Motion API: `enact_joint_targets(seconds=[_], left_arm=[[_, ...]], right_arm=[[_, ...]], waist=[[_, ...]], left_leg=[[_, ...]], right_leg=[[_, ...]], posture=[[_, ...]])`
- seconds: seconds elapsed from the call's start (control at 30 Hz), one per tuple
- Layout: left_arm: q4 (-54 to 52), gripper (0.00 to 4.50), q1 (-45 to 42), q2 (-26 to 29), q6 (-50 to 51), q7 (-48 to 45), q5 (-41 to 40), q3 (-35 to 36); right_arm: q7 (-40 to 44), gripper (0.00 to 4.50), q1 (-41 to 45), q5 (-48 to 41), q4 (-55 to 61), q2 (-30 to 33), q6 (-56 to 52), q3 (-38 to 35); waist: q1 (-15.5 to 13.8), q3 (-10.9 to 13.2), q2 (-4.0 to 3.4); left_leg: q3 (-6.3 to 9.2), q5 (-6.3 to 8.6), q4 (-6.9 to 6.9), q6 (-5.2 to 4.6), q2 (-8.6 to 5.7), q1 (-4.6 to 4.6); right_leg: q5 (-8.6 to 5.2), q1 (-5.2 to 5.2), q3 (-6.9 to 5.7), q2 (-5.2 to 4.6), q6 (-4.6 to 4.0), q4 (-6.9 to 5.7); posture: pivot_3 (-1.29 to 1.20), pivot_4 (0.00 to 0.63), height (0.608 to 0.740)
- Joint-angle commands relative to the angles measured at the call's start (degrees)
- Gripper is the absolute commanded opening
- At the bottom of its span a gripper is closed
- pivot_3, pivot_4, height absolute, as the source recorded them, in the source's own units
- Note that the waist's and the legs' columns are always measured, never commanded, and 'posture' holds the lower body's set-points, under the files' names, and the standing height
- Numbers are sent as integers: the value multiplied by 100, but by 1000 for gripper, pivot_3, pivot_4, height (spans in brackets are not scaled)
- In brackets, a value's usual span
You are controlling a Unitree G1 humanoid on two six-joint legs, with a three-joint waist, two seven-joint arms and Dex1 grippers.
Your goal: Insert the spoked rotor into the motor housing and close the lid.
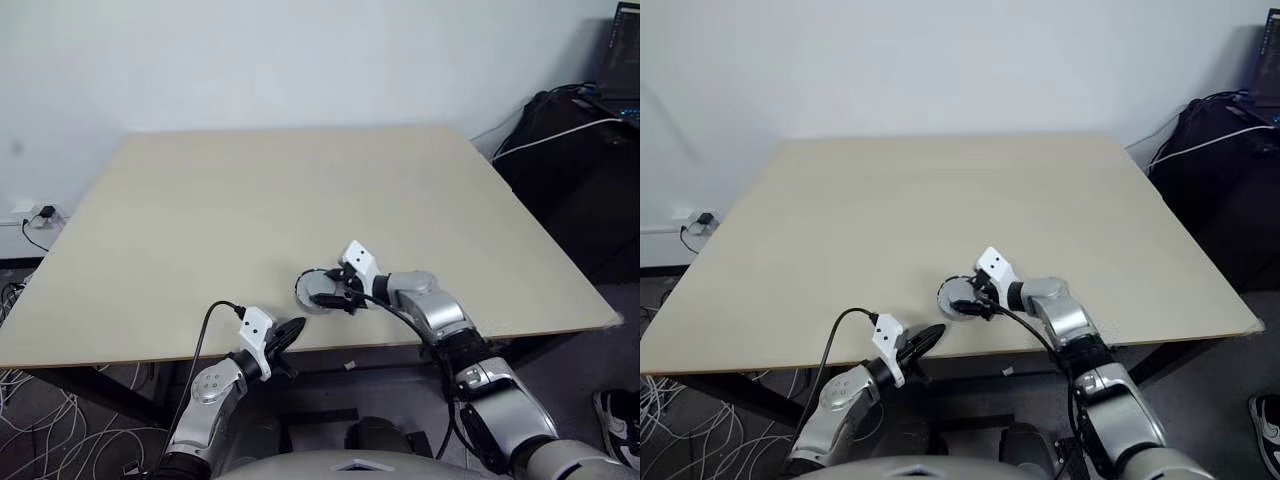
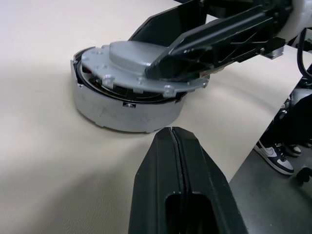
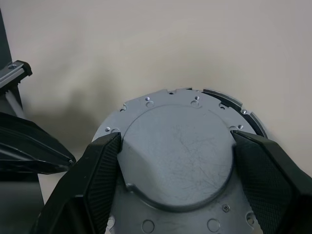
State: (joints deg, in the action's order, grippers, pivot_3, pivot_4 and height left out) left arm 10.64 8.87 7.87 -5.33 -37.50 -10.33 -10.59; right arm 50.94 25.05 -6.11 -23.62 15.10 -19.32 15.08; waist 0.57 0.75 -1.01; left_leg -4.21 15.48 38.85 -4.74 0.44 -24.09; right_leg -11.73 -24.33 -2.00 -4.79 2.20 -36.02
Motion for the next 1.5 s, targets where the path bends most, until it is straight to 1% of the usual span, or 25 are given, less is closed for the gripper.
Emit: enact_joint_targets(seconds=[0.03,0.27,0.5,0.67,1.0,1.13,1.5], left_arm=[[-282,0,-50,-32,28,-11,-117,1],[-320,0,-78,-27,129,-49,-130,-23],[-385,0,-64,-26,191,-40,-146,-19],[-444,0,-43,-19,238,-22,-165,-20],[-476,0,-45,-6,269,-2,-178,-32],[-480,0,-49,-7,273,11,-169,-35],[-483,0,-24,-9,258,5,-163,-54]], right_arm=[[-154,3284,-126,-59,500,33,29,-157],[-600,3284,-356,-91,688,-140,-10,-234],[-709,3284,-327,-171,664,-247,173,-322],[-955,3284,-255,-87,538,-306,127,-332],[-1149,3284,-303,133,449,-359,61,-136],[-1387,3284,-266,299,318,-406,15,-112],[-1544,3284,-273,493,243,-366,-72,-22]], waist=[[0,-1,-1],[3,-3,-4],[6,-3,-4],[4,-3,-4],[6,-5,-5],[7,-7,-9],[3,-12,-14]], left_leg=[[0,0,0,0,-1,-6],[0,0,0,0,-1,-10],[0,0,1,0,-1,-10],[0,-1,1,0,-2,-11],[-1,-1,5,0,-2,-10],[-1,-1,8,0,-2,-9],[0,-1,12,-1,-1,26]], right_leg=[[0,-6,1,0,0,0],[0,-11,-1,-1,-1,0],[0,-11,-3,0,-1,-2],[0,-10,-2,1,-1,-1],[0,-8,-6,3,-1,-3],[0,-7,-12,5,0,-6],[0,30,-20,12,1,-11]], posture=[[0,0,740],[0,0,740],[0,0,740],[0,0,740],[0,0,740],[0,0,740],[0,0,740]])
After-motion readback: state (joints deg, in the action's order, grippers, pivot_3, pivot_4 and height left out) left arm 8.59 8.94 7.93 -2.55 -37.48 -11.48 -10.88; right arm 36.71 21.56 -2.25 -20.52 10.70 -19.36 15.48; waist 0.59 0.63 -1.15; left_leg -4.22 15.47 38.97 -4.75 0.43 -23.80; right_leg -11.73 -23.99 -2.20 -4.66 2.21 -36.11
